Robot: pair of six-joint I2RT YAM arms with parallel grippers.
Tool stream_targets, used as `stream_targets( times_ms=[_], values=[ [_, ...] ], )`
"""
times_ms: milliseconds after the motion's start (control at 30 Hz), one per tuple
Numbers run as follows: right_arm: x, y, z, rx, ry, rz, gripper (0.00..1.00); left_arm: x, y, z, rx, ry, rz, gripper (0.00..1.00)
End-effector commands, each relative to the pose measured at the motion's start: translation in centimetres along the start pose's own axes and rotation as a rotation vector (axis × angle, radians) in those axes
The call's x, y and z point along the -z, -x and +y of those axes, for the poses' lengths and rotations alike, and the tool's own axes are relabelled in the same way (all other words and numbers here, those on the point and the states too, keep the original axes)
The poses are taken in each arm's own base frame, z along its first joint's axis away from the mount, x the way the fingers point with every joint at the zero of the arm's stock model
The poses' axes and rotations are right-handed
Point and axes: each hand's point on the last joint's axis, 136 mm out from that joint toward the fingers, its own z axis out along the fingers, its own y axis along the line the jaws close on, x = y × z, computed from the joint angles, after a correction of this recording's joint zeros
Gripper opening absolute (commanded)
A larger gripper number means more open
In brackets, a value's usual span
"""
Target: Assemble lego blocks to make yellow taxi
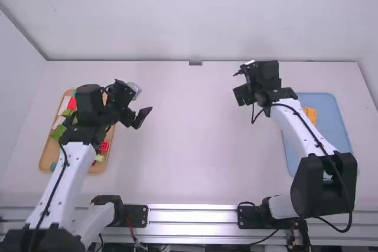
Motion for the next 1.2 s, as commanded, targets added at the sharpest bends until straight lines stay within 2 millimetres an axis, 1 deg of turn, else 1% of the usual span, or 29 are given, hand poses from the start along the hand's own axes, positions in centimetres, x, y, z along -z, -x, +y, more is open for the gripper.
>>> stream_targets(
  times_ms=[0, 67, 100, 167, 300, 333, 400, 433, 500, 567, 633, 700, 733, 767, 833, 933, 1000, 1033, 1067, 1167],
  values=[
    [0.7, 2.1, 1.8, 0.141, 0.019, -0.059, 0.98, 1.5, 0.7, -0.5, -0.027, 0.033, -0.032, 0.99],
    [0.8, 2.7, 3.1, 0.226, 0.035, -0.076, 0.98, 2.5, 1.3, -0.7, -0.045, 0.050, -0.059, 0.99],
    [0.9, 2.8, 3.4, 0.247, 0.041, -0.084, 0.98, 2.8, 1.5, -0.9, -0.050, 0.058, -0.071, 0.98],
    [1.2, 2.7, 3.0, 0.220, 0.039, -0.099, 0.97, 2.8, 1.6, -1.2, -0.048, 0.065, -0.080, 0.97],
    [2.0, 2.2, 1.0, 0.138, -0.003, -0.130, 0.92, 2.9, 1.7, -2.1, -0.038, 0.083, -0.112, 0.92],
    [2.1, 2.1, 0.6, 0.121, -0.013, -0.137, 0.91, 3.0, 1.7, -2.0, -0.031, 0.095, -0.118, 0.90],
    [2.7, 1.7, -0.7, 0.067, -0.045, -0.157, 0.88, 3.3, 1.4, -1.6, -0.007, 0.141, -0.137, 0.87],
    [2.8, 1.6, -1.0, 0.055, -0.052, -0.162, 0.87, 3.4, 1.3, -1.6, -0.001, 0.151, -0.142, 0.86],
    [3.5, 1.1, -2.5, -0.004, -0.087, -0.186, 0.83, 3.9, 1.1, -1.1, 0.029, 0.203, -0.168, 0.82],
    [4.0, 0.8, -3.3, -0.039, -0.108, -0.201, 0.81, 4.2, 0.9, -0.8, 0.048, 0.234, -0.185, 0.79],
    [4.8, 0.2, -4.8, -0.105, -0.148, -0.230, 0.77, 4.8, 0.5, -0.3, 0.086, 0.292, -0.220, 0.74],
    [5.5, -0.3, -5.8, -0.150, -0.177, -0.252, 0.74, 5.1, -0.3, -0.1, 0.123, 0.325, -0.224, 0.71],
    [6.0, -0.8, -6.7, -0.189, -0.202, -0.271, 0.72, 5.3, -1.2, 0.0, 0.158, 0.351, -0.222, 0.67],
    [6.5, -1.0, -7.1, -0.216, -0.216, -0.290, 0.70, 5.4, -2.0, 0.1, 0.186, 0.373, -0.220, 0.65],
    [6.8, -1.6, -6.7, -0.248, -0.212, -0.295, 0.66, 5.6, -3.1, 0.2, 0.229, 0.406, -0.219, 0.61],
    [7.5, -3.4, -5.7, -0.327, -0.201, -0.304, 0.58, 6.0, -5.9, 0.6, 0.329, 0.485, -0.222, 0.52],
    [7.8, -4.1, -5.2, -0.363, -0.195, -0.308, 0.55, 6.1, -7.0, 0.7, 0.360, 0.517, -0.222, 0.48],
    [8.0, -4.8, -4.8, -0.393, -0.191, -0.311, 0.52, 6.0, -7.8, 0.4, 0.360, 0.517, -0.222, 0.45],
    [8.0, -5.0, -4.8, -0.400, -0.190, -0.312, 0.51, 6.0, -7.9, 0.4, 0.360, 0.517, -0.222, 0.45],
    [8.4, -6.8, -3.7, -0.470, -0.179, -0.319, 0.43, 5.6, -9.8, -0.3, 0.360, 0.517, -0.222, 0.37]
  ],
)
